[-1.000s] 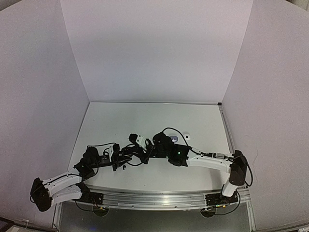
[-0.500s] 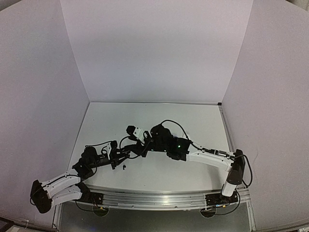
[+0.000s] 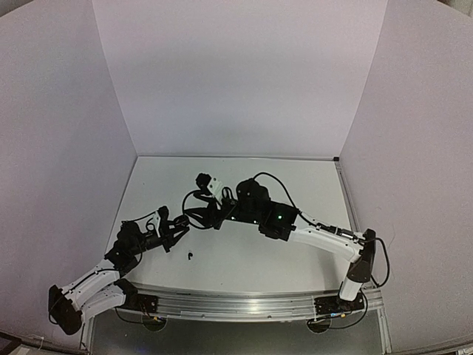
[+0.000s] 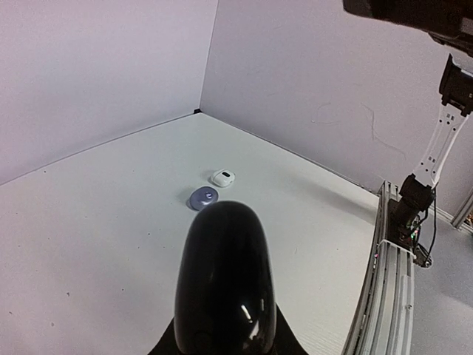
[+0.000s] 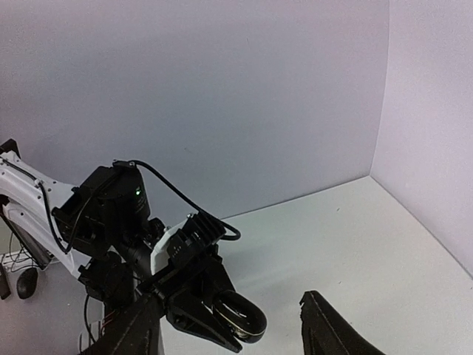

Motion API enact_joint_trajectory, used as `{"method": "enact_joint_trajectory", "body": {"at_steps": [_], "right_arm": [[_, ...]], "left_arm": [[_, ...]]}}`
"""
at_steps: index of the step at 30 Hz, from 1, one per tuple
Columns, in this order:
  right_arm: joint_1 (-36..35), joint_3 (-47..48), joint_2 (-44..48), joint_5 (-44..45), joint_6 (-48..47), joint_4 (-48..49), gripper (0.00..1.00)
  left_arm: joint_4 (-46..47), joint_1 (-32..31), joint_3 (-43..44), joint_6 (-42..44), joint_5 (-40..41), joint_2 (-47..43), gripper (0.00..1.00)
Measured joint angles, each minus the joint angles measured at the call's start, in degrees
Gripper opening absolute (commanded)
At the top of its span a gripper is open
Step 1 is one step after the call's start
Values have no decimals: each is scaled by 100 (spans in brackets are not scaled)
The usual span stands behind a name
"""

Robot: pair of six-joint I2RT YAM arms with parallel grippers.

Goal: Insert the wireless bluetooth earbuds into the charging case
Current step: Open the charging case.

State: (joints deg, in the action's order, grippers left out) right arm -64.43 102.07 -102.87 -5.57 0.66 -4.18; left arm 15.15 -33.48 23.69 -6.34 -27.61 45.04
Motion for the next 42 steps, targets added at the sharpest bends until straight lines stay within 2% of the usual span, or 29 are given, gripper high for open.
{"method": "enact_joint_trajectory", "body": {"at_steps": [5,12,20,37,42], "right_arm": [[139,39,-185,-557,113,-424,87],[246,196,-850,-1262,81,-1037,88],[221,250,-968,-1646,68,-1244,87],[283,419,-970,-1890,152,-1310,87],[472,434,-985,-1761,215,-1279,87]], "left_arm": [[-278,34,107,204,-692,-112,0],[-631,31,298,625,-1479,-110,0],[-913,37,429,1051,-2164,-39,0],[-2205,11,759,2750,-2568,8,0],[-2372,-49,784,2949,-2671,-2,0]]}}
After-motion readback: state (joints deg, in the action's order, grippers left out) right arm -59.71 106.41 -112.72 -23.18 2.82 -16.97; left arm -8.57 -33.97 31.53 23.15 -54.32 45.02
